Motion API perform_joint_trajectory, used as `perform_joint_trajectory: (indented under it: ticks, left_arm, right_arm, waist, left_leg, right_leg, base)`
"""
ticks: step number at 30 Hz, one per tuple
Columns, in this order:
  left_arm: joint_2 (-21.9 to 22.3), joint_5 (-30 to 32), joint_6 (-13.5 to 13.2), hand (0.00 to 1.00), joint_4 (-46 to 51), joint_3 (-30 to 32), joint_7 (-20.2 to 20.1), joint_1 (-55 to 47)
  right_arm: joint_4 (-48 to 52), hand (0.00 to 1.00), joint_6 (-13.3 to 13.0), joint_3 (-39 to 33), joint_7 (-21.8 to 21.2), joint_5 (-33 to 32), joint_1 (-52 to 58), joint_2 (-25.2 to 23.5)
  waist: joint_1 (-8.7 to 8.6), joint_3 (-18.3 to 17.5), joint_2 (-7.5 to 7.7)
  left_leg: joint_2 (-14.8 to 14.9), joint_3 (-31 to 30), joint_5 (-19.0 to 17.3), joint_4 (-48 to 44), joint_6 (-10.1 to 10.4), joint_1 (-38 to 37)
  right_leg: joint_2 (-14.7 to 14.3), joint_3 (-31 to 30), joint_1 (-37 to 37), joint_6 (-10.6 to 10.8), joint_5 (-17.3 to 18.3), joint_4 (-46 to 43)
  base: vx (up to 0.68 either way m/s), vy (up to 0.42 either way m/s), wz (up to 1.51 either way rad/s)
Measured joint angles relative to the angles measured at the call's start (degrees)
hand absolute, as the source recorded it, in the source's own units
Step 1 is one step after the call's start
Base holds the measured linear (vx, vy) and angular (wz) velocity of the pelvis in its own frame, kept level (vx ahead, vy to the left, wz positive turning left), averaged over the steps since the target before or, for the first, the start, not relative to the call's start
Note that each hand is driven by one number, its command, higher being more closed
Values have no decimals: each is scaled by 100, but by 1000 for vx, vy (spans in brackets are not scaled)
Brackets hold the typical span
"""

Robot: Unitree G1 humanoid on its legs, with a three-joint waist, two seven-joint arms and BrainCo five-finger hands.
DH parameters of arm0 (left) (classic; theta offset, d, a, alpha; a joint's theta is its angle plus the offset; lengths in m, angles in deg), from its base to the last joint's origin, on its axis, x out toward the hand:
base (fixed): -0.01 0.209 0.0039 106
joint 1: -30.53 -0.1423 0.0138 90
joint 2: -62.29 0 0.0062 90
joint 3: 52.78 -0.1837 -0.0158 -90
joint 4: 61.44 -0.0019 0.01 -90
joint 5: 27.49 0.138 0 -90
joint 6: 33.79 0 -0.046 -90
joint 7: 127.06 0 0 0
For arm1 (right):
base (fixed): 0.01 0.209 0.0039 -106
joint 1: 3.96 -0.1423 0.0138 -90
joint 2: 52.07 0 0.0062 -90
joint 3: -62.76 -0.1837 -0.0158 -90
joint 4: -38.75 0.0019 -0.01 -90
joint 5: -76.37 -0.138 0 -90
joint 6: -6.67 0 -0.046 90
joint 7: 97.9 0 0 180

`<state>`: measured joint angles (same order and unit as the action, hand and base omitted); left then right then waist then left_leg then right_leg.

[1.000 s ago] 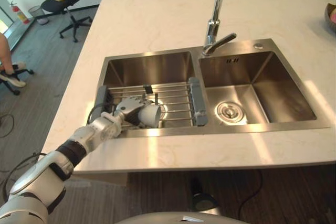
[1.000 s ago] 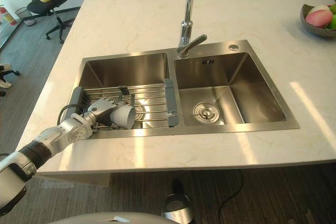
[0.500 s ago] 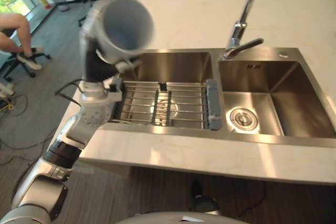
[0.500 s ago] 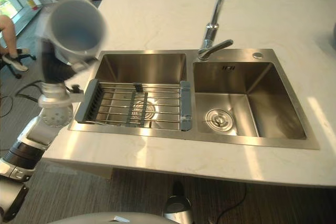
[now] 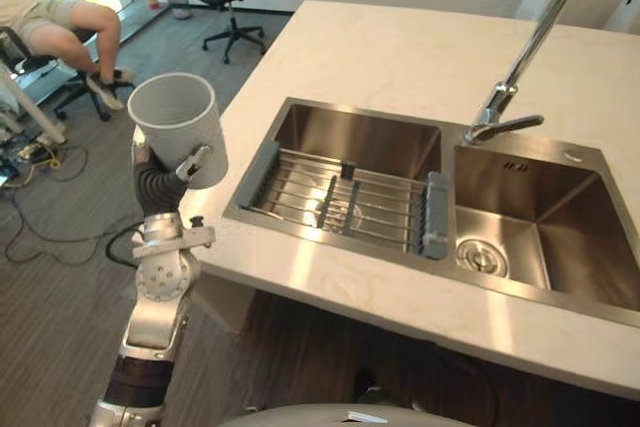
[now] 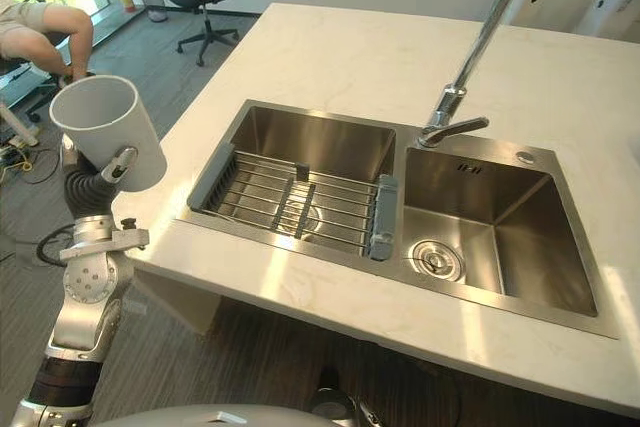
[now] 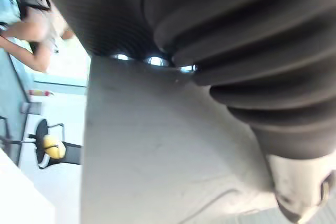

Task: Walk over to the sink, pick up the cup, carry it to the dishwasher, place the cup inside the dishwasher, then close the dishwasher door

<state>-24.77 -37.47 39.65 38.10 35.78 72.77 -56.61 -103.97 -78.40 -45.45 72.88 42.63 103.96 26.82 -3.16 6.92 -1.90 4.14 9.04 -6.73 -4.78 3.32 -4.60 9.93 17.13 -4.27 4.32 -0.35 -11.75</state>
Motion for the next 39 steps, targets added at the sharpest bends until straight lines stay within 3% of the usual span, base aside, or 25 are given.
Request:
perform_joint_trajectory:
  ticks: [2,3,4,5,6,9,13,14,15,16,17,18,19,20,22,23,25,26,28,30,31,33,35,39]
  left_arm:
    - [5,-360,-7,100,-382,33,-233,-110]
    - [0,-384,-11,100,-417,46,-261,-116]
    - [-4,-486,-106,100,-589,159,-290,-165]
    - [-1,-569,-158,100,-730,223,-277,-181]
    - [-26,-597,-166,100,-919,396,-215,-244]
    - [-86,-619,-227,100,-1114,827,154,-401]
    - [-146,-924,-243,100,-1021,1553,359,-603]
    - [-147,-983,-236,100,-1003,1656,372,-652]
    - [-146,-1048,-234,100,-994,1772,287,-662]
    - [-144,-1067,-234,100,-980,1769,118,-599]
    - [-134,-1067,-235,100,-977,1766,7,-586]
    - [-23,-1067,-231,100,-949,1719,-139,-561]
    - [125,-1075,-199,100,-911,1689,-201,-568]
    - [203,-1078,-172,100,-926,1702,-230,-594]
    - [136,-1121,-127,100,-899,1749,-258,-564]
    - [65,-1121,-109,100,-857,1794,-266,-565]
    - [48,-1121,-99,100,-621,1876,-305,-552]
    - [82,-1120,-79,100,-539,1785,-444,-546]
    - [124,-1125,70,100,-623,1712,-556,-601]
    - [222,-1122,198,100,-546,1610,-689,-752]
    - [304,-1122,259,100,-477,1552,-778,-886]
    - [359,-1123,326,100,-394,1448,-909,-1060]
    - [364,-1123,414,100,-253,1334,-1045,-1124]
    - [340,-1126,451,100,-262,578,-1522,-1023]
  right_arm:
    - [-23,0,-52,-6,14,31,289,-39]
    - [-39,0,-70,-6,14,31,314,-47]
    - [-93,0,-125,2,5,32,343,-54]
    - [-118,0,-149,4,2,33,326,-27]
    - [-121,0,-211,12,-23,57,216,38]
    - [-72,0,-233,138,-72,521,-126,262]
    - [-282,0,-315,101,-121,913,-106,137]
    - [-367,0,-290,130,-139,970,-29,72]
    - [-487,0,-330,-37,-113,878,123,-79]
    - [-478,0,-350,-51,-55,846,323,-195]
    - [-478,0,-338,-41,-27,811,368,-249]
    - [-441,0,-367,-71,-7,700,431,-311]
    - [-443,0,-355,-125,41,651,456,-324]
    - [-452,0,-318,-109,61,661,462,-290]
    - [-480,0,-63,153,54,721,434,-8]
    - [-471,0,37,283,49,760,385,182]
    - [-466,0,147,476,11,948,245,416]
    - [-471,0,157,463,-68,943,222,556]
    - [-537,0,189,502,-86,936,66,488]
    - [-488,0,177,585,-123,928,-36,360]
    - [-489,0,189,627,-68,896,-126,306]
    - [-647,0,249,619,32,785,-157,340]
    - [-652,0,282,621,110,619,-203,345]
    - [-635,0,311,525,231,255,-301,369]
  waist:
    - [-29,35,137]
    - [-15,39,145]
    - [91,-6,240]
    - [168,-32,274]
    - [286,-21,189]
    - [396,-57,74]
    - [428,-22,-36]
    - [438,-7,-53]
    - [434,56,-80]
    - [385,147,-179]
    - [357,174,-218]
    - [230,216,-396]
    - [180,269,-457]
    - [182,265,-376]
    - [183,198,-198]
    - [197,179,-156]
    - [217,150,-169]
    - [160,-33,-461]
    - [15,-36,-209]
    - [26,-166,15]
    - [120,-220,106]
    - [249,-222,112]
    - [234,-228,98]
    - [38,-230,9]
  left_leg:
    - [-164,-857,-141,-520,-22,193]
    - [-182,-932,-140,-531,-19,205]
    - [-258,-1200,-122,-545,11,253]
    - [-243,-1283,-108,-538,35,254]
    - [-177,-1426,-78,-507,85,286]
    - [-123,-1733,51,-481,153,531]
    - [-364,-1616,608,-514,-52,874]
    - [-393,-1465,693,-528,-87,887]
    - [-469,-957,855,-631,-265,945]
    - [-519,-267,1088,-701,-484,1013]
    - [-541,25,1217,-672,-555,1073]
    - [-565,374,1154,-299,-336,1099]
    - [-456,1158,144,-250,-530,1137]
    - [-386,1742,-245,-259,-265,1116]
    - [-163,2933,-308,-1140,-1021,1253]
    - [0,3050,-384,-1571,-1065,1243]
    - [696,2875,-642,-2188,-713,1026]
    - [1274,2764,-98,-1367,-8,580]
    - [738,2711,122,-1030,-128,550]
    - [318,2533,222,-624,-265,523]
    - [106,2540,314,-335,-303,393]
    - [-93,2520,362,-49,-300,236]
    - [-164,2468,397,42,-312,258]
    - [-342,2161,759,545,-389,147]
  right_leg:
    - [97,-793,114,-123,649,-761]
    - [106,-818,171,-106,714,-747]
    - [134,-840,373,74,965,-582]
    - [120,-735,458,128,957,-469]
    - [56,-557,566,130,956,-345]
    - [-11,-158,642,145,963,-223]
    - [27,328,943,130,1049,-173]
    - [31,522,1089,126,1051,-125]
    - [45,930,1398,119,1055,-50]
    - [1,1259,1660,14,1134,73]
    - [-87,1325,1739,-95,1232,127]
    - [-324,1405,1775,-181,1401,167]
    - [-279,1786,1861,-153,1370,178]
    - [-144,1963,1857,-179,1345,261]
    - [443,2675,1676,-373,998,297]
    - [648,2931,1650,-400,980,337]
    - [773,2929,1614,-346,982,409]
    - [667,2858,1509,79,927,94]
    - [909,2537,1457,340,809,11]
    - [893,2444,1489,310,576,266]
    - [979,2447,1559,299,422,366]
    - [1010,2446,1643,288,213,502]
    - [1023,2450,1614,297,48,553]
    - [953,2205,1608,123,-36,547]
  base:
    - [70,-33,175]
    - [70,-91,164]
    - [36,-123,86]
    - [43,-190,93]
    - [22,-175,65]
    - [5,-126,71]
    - [39,-55,125]
    - [0,-34,173]
    - [-56,5,218]
    - [-85,35,232]
    - [-214,70,268]
    - [-390,121,267]
    - [-396,145,254]
    - [-294,171,192]
    - [-144,189,141]
    - [-130,183,115]
    - [-53,220,103]
    - [-12,345,105]
    - [-19,360,123]
    - [-30,282,95]
    - [10,160,34]
    - [-5,165,11]
    - [-25,98,8]
    - [-28,22,27]
